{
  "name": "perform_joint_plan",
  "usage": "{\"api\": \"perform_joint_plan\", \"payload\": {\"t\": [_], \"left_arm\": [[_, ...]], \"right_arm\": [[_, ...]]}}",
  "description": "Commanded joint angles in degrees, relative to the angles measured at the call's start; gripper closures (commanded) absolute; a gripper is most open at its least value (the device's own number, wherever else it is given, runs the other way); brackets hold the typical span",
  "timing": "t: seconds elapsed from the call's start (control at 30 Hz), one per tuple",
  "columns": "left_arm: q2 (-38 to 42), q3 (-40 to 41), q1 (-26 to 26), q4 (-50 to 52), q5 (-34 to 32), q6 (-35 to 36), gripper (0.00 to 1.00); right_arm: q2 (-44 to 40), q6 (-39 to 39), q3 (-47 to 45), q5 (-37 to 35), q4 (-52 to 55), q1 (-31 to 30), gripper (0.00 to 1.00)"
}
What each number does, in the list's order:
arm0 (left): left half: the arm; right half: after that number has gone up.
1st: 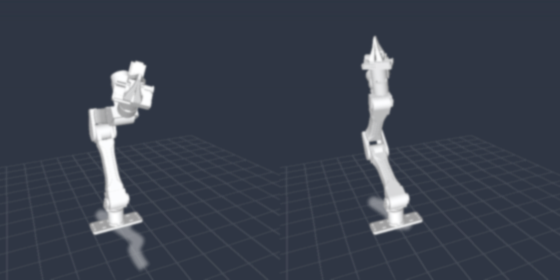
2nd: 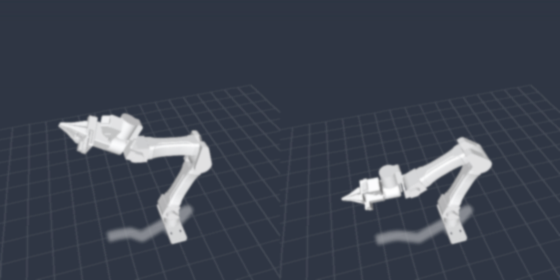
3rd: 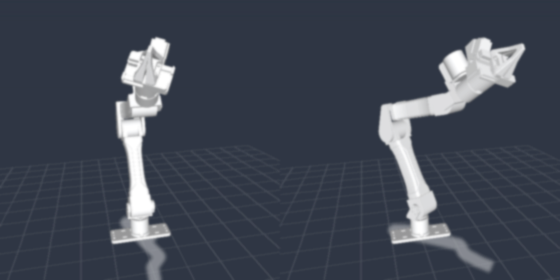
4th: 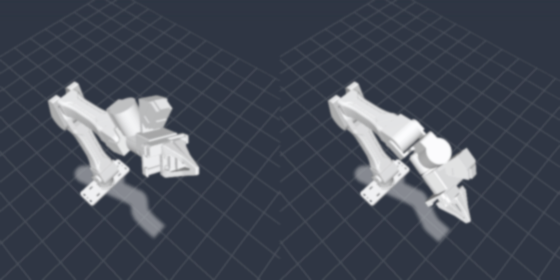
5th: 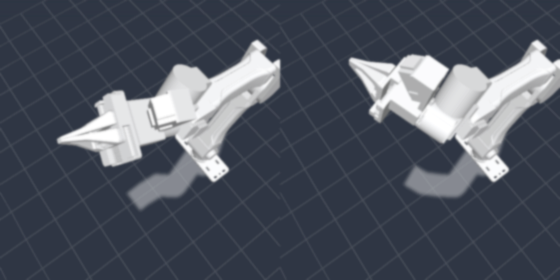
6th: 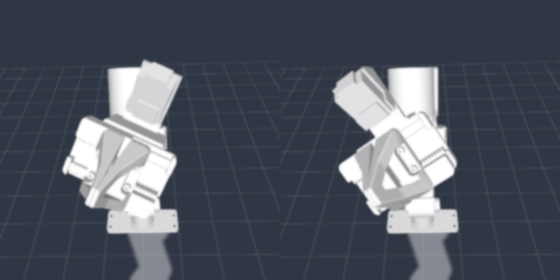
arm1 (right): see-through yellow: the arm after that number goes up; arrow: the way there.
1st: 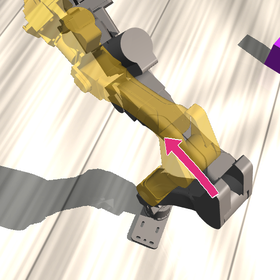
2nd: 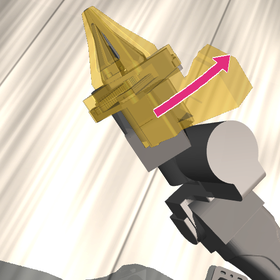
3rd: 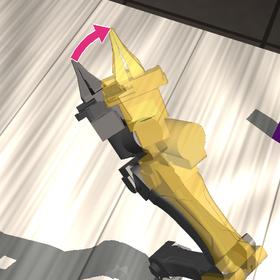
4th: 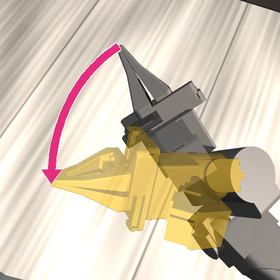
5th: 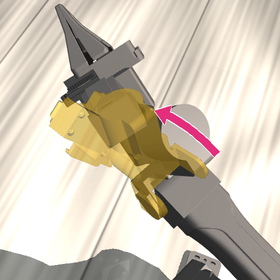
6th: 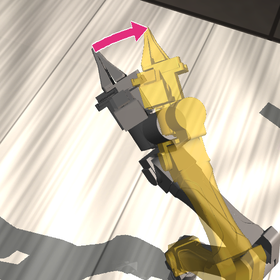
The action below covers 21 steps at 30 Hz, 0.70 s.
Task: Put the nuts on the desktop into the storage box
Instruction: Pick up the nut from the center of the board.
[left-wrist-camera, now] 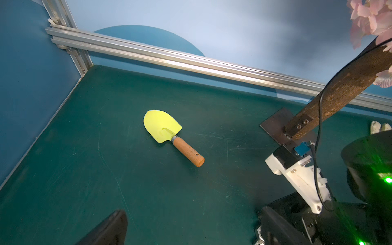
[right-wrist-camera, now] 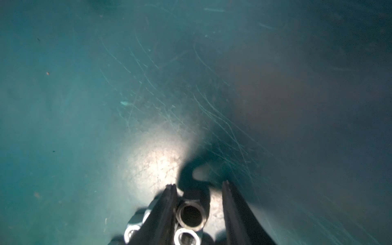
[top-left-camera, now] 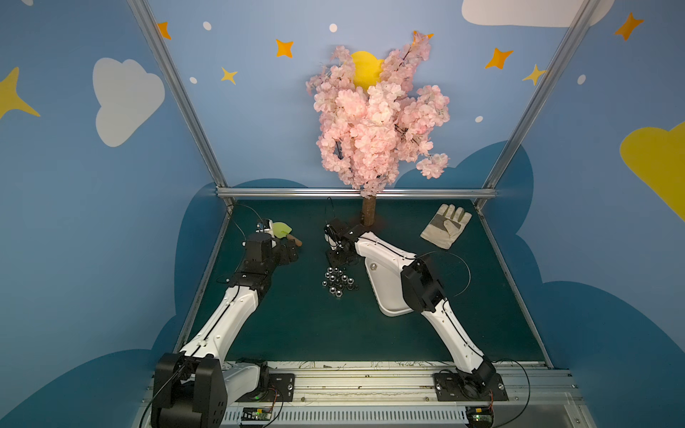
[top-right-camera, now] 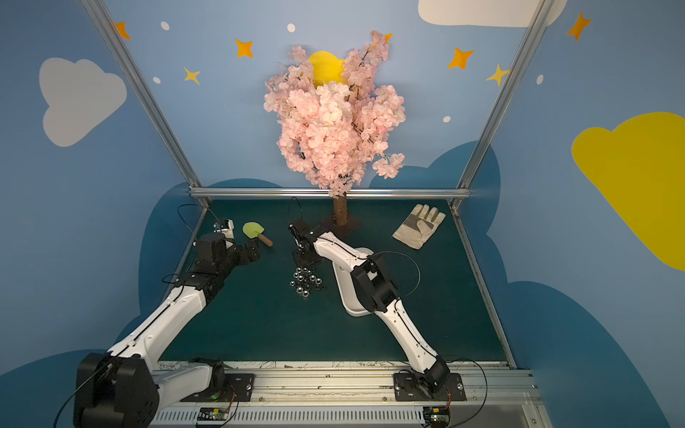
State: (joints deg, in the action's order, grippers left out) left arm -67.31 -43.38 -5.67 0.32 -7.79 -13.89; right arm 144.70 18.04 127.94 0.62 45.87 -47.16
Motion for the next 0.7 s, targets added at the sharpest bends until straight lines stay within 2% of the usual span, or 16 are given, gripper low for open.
{"api": "perform_joint_plan", "payload": {"t": [0.0, 0.17, 0.3, 0.67], "left_arm": [[1.17, 0.73, -0.13, -0.76, -0.91, 0.42, 0.00], [1.31, 0.72, -0.21, -0.76, -1.08, 0.45, 0.00], [1.55, 0.78, -0.30, -0.69, -1.08, 0.49, 0.00], [2.62, 0.75, -0.84, -0.32, -1.80, 0.84, 0.00]], "right_arm": [[0.15, -0.08, -2.26, -2.55, 5.63, -0.61, 0.65], [-0.26, -0.55, -2.26, -3.17, 7.99, -1.14, 0.74], [-1.33, -0.92, -2.42, -3.47, 8.44, -1.10, 0.88], [-10.62, -1.62, -0.59, -4.04, 6.19, 0.36, 0.89]]}}
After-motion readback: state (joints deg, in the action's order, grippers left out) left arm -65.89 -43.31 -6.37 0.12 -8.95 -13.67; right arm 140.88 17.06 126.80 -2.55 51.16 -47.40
